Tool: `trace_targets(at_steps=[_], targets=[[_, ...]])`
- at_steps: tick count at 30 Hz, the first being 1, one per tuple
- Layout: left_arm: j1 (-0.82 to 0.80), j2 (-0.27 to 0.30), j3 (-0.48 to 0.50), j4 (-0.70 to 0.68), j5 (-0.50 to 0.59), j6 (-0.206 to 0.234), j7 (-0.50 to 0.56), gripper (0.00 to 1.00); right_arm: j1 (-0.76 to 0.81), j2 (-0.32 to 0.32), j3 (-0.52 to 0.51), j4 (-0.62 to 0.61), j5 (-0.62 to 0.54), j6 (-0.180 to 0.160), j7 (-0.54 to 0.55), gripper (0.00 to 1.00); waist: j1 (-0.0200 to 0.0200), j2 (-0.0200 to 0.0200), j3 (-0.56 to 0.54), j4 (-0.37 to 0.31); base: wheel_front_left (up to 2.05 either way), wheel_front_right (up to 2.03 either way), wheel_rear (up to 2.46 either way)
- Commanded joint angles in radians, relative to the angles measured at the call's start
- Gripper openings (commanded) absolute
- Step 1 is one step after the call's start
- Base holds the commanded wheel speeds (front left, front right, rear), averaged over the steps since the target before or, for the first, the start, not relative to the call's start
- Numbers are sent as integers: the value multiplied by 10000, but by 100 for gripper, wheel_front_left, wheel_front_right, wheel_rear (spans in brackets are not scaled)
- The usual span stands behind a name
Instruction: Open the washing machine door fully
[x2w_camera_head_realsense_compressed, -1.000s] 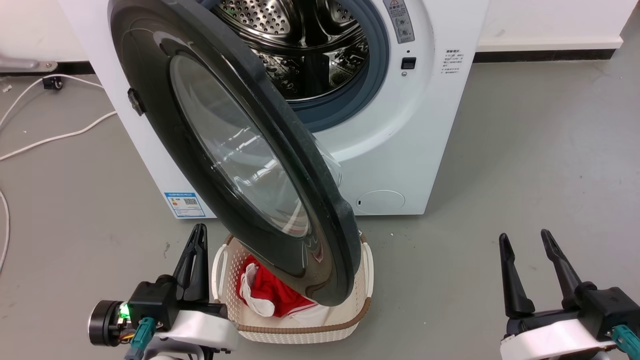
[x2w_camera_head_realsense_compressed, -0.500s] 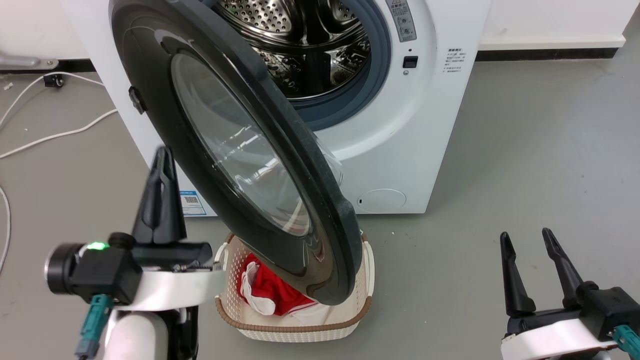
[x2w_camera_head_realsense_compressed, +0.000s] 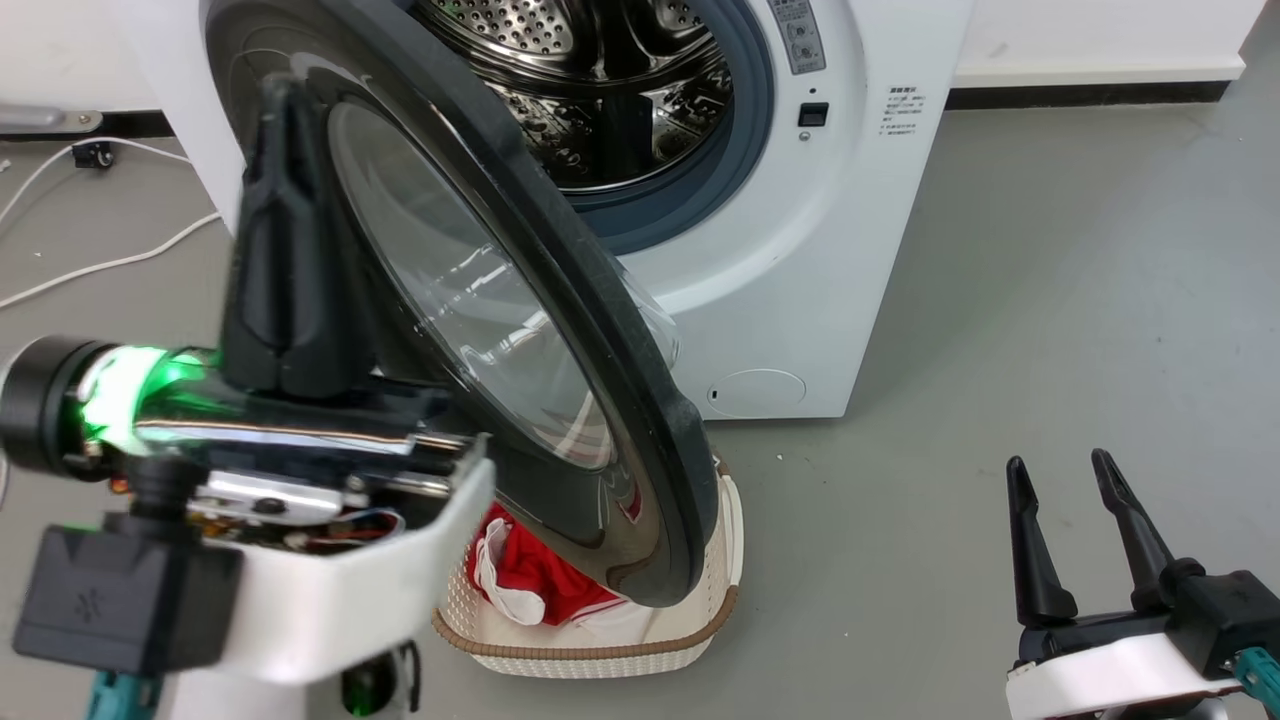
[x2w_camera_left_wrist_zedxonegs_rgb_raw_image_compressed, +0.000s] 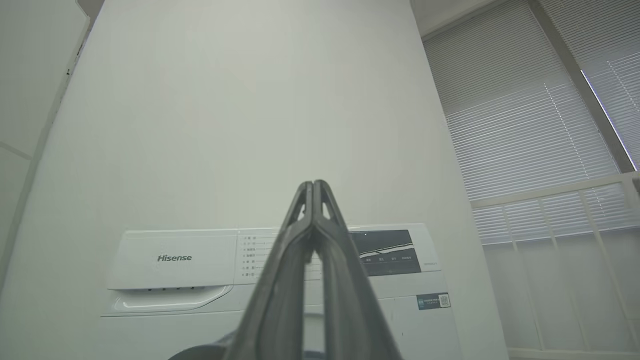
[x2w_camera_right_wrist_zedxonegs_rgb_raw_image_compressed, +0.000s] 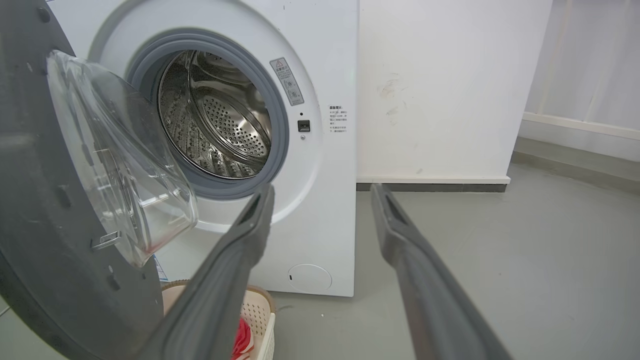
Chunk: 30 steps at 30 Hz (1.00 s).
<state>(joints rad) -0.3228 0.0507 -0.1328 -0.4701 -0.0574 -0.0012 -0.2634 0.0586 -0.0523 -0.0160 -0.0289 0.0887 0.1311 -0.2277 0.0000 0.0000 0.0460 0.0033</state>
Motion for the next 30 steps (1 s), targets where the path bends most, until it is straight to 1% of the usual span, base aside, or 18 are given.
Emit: trace_targets(at_steps=[1, 2, 3, 9, 15, 20, 23, 25, 30], targets=[[-135, -7, -314, -108, -53, -85, -20, 0, -177, 39, 4, -45, 73, -7, -34, 100, 0, 0, 45, -49, 0, 0, 0], [-154, -6, -538, -152, -77, -153, -20, 0, -166, 39, 14, -46, 99, -7, -48, 100, 0, 0, 62, -71, 0, 0, 0], [-154, -6, -538, -152, -77, -153, -20, 0, -166, 39, 14, -46, 99, -7, -48, 100, 0, 0, 62, -71, 0, 0, 0], [230, -3, -2280, 181, -443, -430, 82, 0, -145, 39, 35, 30, 180, -7, -95, 100, 0, 0, 136, -182, 0, 0, 0], [767, 51, -4055, 897, -752, -893, 739, 0, -201, 37, -35, 93, 159, -7, -107, 100, 0, 0, 152, -191, 0, 0, 0], [1454, 190, -5156, 1500, -1114, -1073, 1220, 0, -133, 37, -37, 173, 212, -7, -136, 100, 0, 0, 145, -142, 0, 0, 0], [1925, 286, -5490, 1897, -1321, -1093, 1450, 0, -153, 38, -4, 199, 239, -7, -144, 100, 0, 0, 174, -121, 0, 0, 0], [2169, 340, -5567, 2208, -1398, -1021, 1545, 0, -189, 38, 6, 198, 261, -7, -156, 100, 0, 0, 224, -101, 0, 0, 0], [2395, 336, -5385, 3052, -1452, -619, 1511, 0, -227, 38, 73, 233, 286, -7, -186, 100, 0, 0, 358, -110, 0, 0, 0]])
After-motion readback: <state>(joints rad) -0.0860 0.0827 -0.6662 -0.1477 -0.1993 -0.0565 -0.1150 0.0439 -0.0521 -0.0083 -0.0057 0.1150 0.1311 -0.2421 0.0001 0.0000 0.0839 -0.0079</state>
